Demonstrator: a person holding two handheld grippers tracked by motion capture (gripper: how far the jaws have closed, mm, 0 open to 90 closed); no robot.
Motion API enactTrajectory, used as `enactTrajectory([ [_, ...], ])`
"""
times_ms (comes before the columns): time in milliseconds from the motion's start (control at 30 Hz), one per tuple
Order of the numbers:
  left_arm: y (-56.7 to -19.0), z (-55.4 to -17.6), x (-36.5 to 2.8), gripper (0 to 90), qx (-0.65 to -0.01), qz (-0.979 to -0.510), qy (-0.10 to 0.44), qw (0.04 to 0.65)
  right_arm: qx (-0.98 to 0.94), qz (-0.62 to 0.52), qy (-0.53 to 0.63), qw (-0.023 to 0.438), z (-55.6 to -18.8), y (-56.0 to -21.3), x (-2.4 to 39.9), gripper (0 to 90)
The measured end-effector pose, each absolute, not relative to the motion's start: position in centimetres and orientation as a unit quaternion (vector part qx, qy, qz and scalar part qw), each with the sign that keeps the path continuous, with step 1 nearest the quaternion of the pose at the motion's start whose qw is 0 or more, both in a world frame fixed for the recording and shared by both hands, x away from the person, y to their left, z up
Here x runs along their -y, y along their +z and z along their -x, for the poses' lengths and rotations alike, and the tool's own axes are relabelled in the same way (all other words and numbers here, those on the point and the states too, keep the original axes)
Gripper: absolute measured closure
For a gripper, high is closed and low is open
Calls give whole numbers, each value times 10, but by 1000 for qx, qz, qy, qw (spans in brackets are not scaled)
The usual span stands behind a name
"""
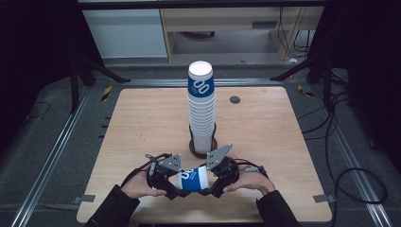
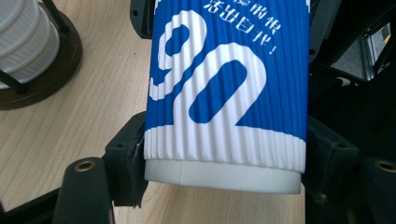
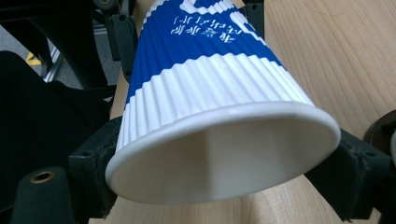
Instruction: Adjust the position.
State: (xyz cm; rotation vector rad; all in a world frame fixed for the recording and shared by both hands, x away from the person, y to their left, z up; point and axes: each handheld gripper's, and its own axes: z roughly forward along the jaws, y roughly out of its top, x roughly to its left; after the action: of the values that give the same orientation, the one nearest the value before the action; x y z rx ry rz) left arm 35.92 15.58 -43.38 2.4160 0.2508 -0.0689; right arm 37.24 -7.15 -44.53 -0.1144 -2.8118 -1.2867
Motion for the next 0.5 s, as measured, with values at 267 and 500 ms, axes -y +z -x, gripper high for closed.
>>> enactTrajectory([
  [267,-427,-364,-167,280,-113,-918,-12,380,893,62,-445,12,-377,-438,78,79],
  [500,-422,-369,-181,280,-142,-896,9,421,866,94,-492,-5,-382,-426,92,71],
])
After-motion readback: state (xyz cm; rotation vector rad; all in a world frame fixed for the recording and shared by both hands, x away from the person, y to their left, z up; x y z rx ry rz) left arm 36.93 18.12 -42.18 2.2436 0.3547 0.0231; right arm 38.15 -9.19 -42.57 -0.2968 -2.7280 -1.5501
